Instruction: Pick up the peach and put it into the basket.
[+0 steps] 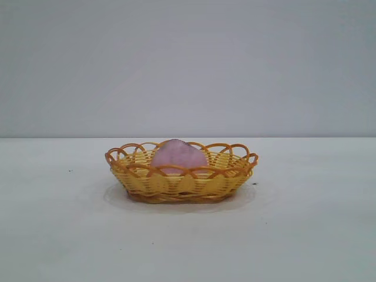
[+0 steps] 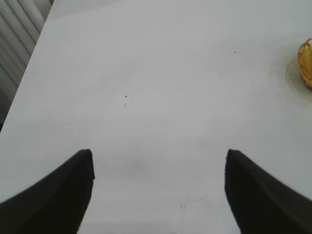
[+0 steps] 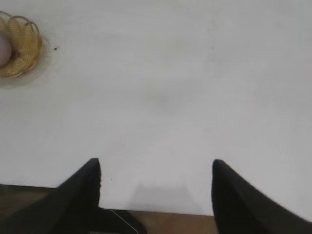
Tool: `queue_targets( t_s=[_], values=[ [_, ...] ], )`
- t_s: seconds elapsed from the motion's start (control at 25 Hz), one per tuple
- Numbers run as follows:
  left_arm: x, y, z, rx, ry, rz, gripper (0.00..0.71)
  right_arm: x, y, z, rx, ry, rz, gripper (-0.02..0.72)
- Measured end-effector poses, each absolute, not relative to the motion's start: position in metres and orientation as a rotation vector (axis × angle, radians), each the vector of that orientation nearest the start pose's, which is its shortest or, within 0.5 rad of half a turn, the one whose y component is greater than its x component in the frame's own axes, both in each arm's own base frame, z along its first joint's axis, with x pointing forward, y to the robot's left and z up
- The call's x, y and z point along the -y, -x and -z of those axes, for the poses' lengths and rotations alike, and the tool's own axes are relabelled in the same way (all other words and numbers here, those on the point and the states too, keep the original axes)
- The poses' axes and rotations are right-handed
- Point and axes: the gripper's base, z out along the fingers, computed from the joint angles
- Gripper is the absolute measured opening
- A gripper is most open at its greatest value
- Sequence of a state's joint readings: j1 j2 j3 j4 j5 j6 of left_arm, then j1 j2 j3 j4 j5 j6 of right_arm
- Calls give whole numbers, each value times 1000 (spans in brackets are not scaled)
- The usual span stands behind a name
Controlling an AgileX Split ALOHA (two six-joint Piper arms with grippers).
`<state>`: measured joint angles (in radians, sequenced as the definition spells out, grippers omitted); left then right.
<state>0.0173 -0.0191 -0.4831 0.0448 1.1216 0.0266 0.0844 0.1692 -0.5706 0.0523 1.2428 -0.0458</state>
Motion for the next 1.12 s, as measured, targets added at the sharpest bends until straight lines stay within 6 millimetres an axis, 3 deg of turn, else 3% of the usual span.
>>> queue_targets(
  t_s=[0.28,0.92,0.96,1.12],
  values=[
    [-4,9,-268,-2103,-6,-80,531,-3,18,-271,-2168,146,-85,424],
    [-4,9,-268,-2101,-6,-80,531,-2,10,-268,-2119,138,-67,424],
    [-4,9,-268,-2101,-6,-80,531,-2,10,-268,-2118,138,-67,370],
    [-4,9,-268,-2101,-6,-80,531,-2,10,-268,-2118,138,-67,372]
  ],
)
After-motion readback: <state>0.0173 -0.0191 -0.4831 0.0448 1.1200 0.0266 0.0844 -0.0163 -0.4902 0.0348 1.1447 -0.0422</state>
